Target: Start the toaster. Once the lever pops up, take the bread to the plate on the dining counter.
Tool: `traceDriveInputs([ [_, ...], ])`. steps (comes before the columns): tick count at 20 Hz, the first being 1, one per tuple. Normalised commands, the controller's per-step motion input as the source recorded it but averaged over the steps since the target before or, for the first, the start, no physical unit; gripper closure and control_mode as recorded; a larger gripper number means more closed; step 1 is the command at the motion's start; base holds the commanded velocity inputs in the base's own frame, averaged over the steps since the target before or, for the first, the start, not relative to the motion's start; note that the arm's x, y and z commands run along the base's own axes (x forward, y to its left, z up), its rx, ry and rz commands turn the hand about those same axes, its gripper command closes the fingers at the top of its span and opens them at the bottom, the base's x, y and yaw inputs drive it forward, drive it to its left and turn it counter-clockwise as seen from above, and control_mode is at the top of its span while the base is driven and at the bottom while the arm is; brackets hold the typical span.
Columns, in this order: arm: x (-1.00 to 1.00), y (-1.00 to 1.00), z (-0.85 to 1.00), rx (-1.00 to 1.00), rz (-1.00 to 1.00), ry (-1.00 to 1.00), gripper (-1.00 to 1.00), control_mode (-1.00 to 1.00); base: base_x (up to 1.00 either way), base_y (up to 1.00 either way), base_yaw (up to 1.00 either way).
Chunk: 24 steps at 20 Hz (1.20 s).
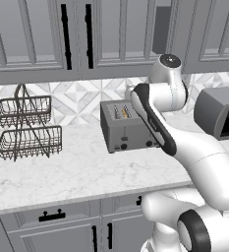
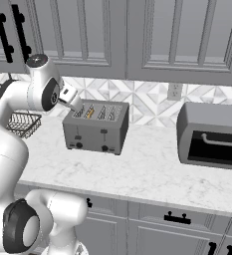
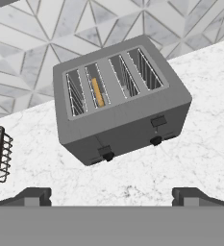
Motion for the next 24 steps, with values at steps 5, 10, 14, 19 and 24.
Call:
traceDriveInputs([
  [5,0.00,0.00,0.00,0.00,0.00,0.00,-1.00,-1.00,0.00,0.00,0.00],
  [10,0.00,0.00,0.00,0.00,0.00,0.00,-1.00,-1.00,0.00,0.00,0.00],
  [14,0.00,0.00,0.00,0.00,0.00,0.00,-1.00,-1.00,0.00,0.00,0.00],
  [19,0.00,0.00,0.00,0.00,0.00,0.00,-1.00,-1.00,0.00,0.00,0.00],
  [24,0.00,0.00,0.00,0.00,0.00,0.00,-1.00,-1.00,0.00,0.00,0.00],
])
